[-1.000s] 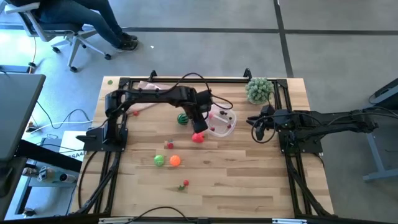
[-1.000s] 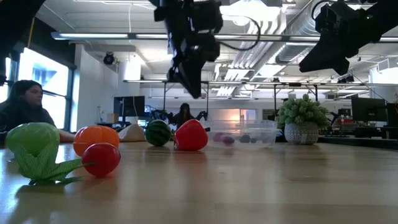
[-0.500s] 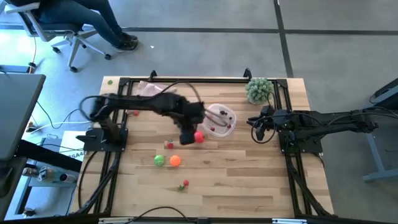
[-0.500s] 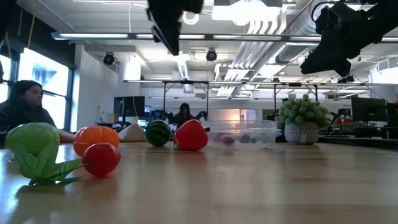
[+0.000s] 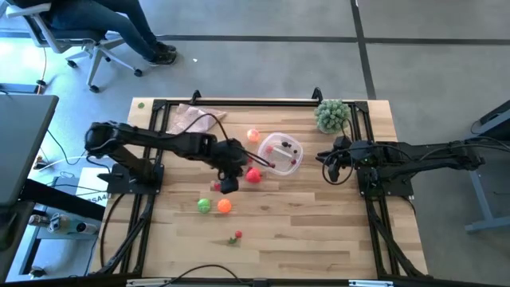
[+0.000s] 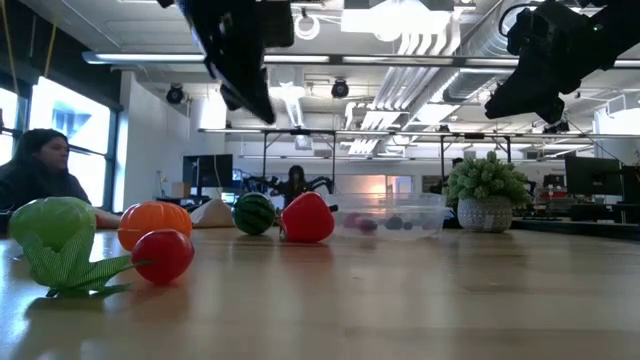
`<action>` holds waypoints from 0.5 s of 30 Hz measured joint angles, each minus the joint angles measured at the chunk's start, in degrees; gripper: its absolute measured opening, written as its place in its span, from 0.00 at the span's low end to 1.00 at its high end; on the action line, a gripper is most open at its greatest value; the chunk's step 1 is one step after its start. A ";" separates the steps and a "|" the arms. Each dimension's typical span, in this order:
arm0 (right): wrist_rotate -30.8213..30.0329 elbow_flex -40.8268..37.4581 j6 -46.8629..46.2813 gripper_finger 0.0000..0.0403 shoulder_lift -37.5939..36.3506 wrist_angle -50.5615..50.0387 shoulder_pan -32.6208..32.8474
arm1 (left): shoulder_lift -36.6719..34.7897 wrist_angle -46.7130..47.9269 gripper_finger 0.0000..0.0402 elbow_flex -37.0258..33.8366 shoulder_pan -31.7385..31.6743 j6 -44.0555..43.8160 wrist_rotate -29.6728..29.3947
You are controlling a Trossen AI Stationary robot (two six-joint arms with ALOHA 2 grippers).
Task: Pick and placing Produce into tupperware
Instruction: Put the apple into the transparent bin
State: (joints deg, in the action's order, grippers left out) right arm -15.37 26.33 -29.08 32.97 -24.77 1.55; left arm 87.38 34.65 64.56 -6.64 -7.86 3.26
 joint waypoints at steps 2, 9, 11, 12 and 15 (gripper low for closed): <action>0.45 0.00 -0.02 0.18 0.02 -0.05 0.00 | 1.22 -0.53 0.14 -0.15 -0.09 0.97 0.25; 0.58 0.00 1.03 0.18 0.02 -0.70 -0.01 | 4.43 -1.93 0.30 -0.08 -0.10 2.07 -0.31; 0.44 0.00 1.07 0.18 0.02 -1.23 0.02 | 4.89 -2.24 0.36 -0.05 -0.10 2.10 -2.17; 0.17 0.00 1.07 0.18 0.02 -1.23 -0.01 | 4.91 -1.88 0.38 -0.09 -0.10 2.10 -3.23; -0.60 0.00 1.07 0.18 0.04 -1.64 -0.01 | 5.47 -3.83 0.45 -0.03 -0.10 2.36 -6.45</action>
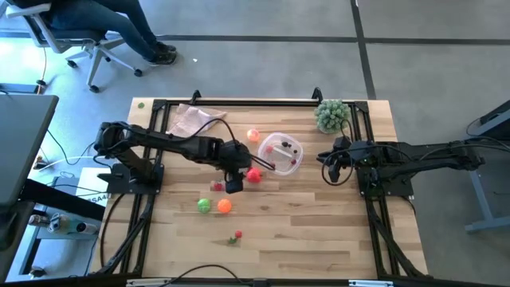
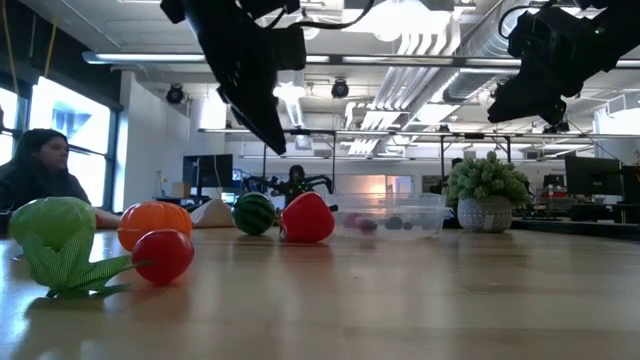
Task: Pick and placing Produce into tupperware
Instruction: Put the apple into the transparent bin
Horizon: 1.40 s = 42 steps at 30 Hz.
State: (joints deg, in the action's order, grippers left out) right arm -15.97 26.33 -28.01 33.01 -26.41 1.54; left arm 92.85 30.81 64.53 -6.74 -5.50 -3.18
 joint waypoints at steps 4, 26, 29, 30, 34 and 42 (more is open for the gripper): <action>-0.09 0.00 0.00 0.18 0.01 0.01 0.01 | 0.72 -2.25 0.52 0.04 0.00 0.70 -0.28; -0.11 0.00 -0.09 0.18 0.01 -1.71 0.00 | 9.46 -8.46 0.74 0.00 0.02 0.76 1.66; -0.11 0.00 -0.07 0.18 0.01 -1.80 0.00 | 10.58 -8.83 0.74 0.00 0.01 0.77 1.66; -0.11 0.00 -0.04 0.18 0.02 -1.80 0.02 | 10.84 -8.51 0.74 -0.03 0.01 0.78 1.66; -0.11 0.00 -0.12 0.18 0.02 -1.86 0.01 | 12.04 -10.42 0.73 -0.02 0.02 1.12 1.21; -0.11 0.00 -0.44 0.18 0.01 -2.03 0.00 | 12.29 -12.18 0.73 -0.02 0.01 2.85 1.23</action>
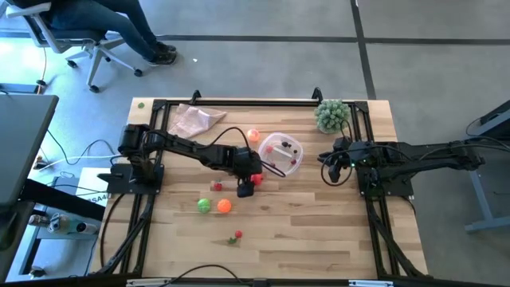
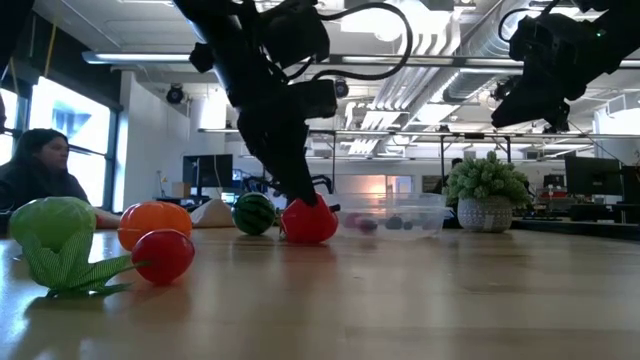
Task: Pick and placing Produce into tupperware
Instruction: Put the apple into the transparent bin
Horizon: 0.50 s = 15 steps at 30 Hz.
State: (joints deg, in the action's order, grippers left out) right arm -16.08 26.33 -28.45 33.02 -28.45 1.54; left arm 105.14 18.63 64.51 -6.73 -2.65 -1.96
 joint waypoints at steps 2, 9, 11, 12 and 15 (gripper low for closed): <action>-0.02 0.00 -0.01 0.18 0.01 -0.04 0.00 | 0.00 -0.09 0.73 0.00 0.00 0.40 0.32; 0.00 0.00 -0.02 0.18 0.01 -0.04 0.00 | 0.00 -1.24 0.73 0.00 0.00 1.48 1.33; 0.00 0.00 -0.02 0.18 0.02 -0.04 0.00 | 0.00 -1.39 0.73 0.00 -0.01 2.19 1.92; 0.00 0.00 -0.02 0.18 0.02 -0.04 0.02 | 0.00 -1.41 0.73 0.00 -0.01 2.30 2.15; 0.00 0.00 -0.02 0.18 0.00 -0.04 0.01 | 0.00 -1.40 0.73 0.00 -0.01 2.39 2.40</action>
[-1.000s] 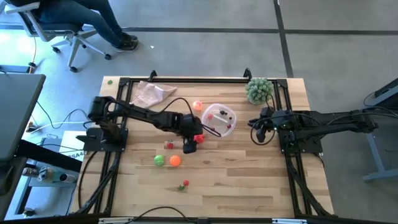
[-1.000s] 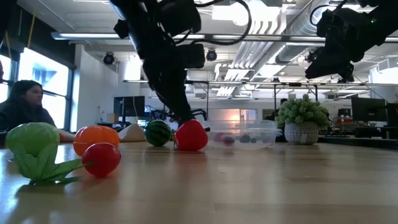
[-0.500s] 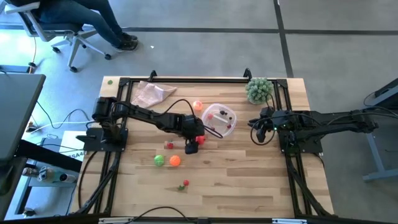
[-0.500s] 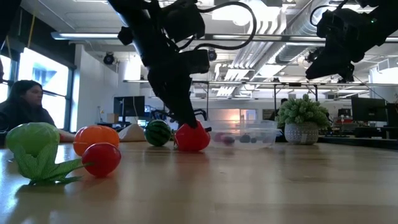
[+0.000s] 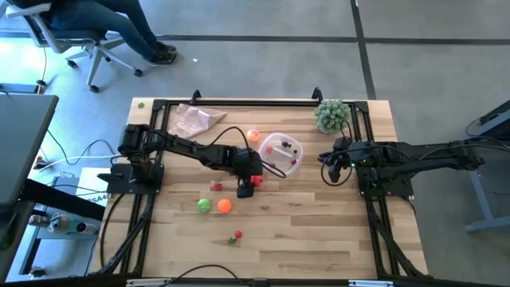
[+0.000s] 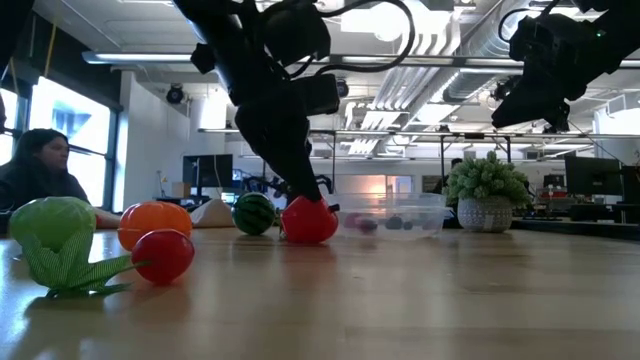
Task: Pick and placing Produce into tupperware
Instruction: Put the apple into the transparent bin
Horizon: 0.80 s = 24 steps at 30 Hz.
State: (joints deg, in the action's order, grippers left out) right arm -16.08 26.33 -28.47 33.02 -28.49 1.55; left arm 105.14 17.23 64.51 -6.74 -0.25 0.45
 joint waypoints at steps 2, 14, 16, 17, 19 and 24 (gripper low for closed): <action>0.00 0.00 0.00 0.18 0.00 0.00 -0.01 | 0.00 -0.10 0.73 0.00 -0.03 0.01 0.01; -0.02 0.00 0.30 0.18 0.01 0.00 0.01 | 2.65 -1.47 0.73 0.18 -0.37 -0.62 0.09; -0.02 0.00 0.26 0.18 -0.01 -0.02 -0.01 | 3.39 -0.05 0.73 -0.09 -0.37 -1.49 0.13; 0.00 0.00 0.26 0.18 0.01 -0.09 -0.01 | 3.68 -0.90 0.73 -0.06 -0.36 -1.49 0.15; -0.02 0.00 0.26 0.18 0.01 -0.22 -0.01 | 3.72 -0.87 0.73 0.04 -0.37 -1.49 0.10; -0.02 0.00 0.24 0.18 0.01 -0.61 -0.01 | 3.76 -0.59 0.73 0.03 -0.39 -1.36 0.10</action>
State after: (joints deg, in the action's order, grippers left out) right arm -16.10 26.33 -28.23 33.03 -29.11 1.54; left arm 108.90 16.64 64.54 -7.13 -1.61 0.55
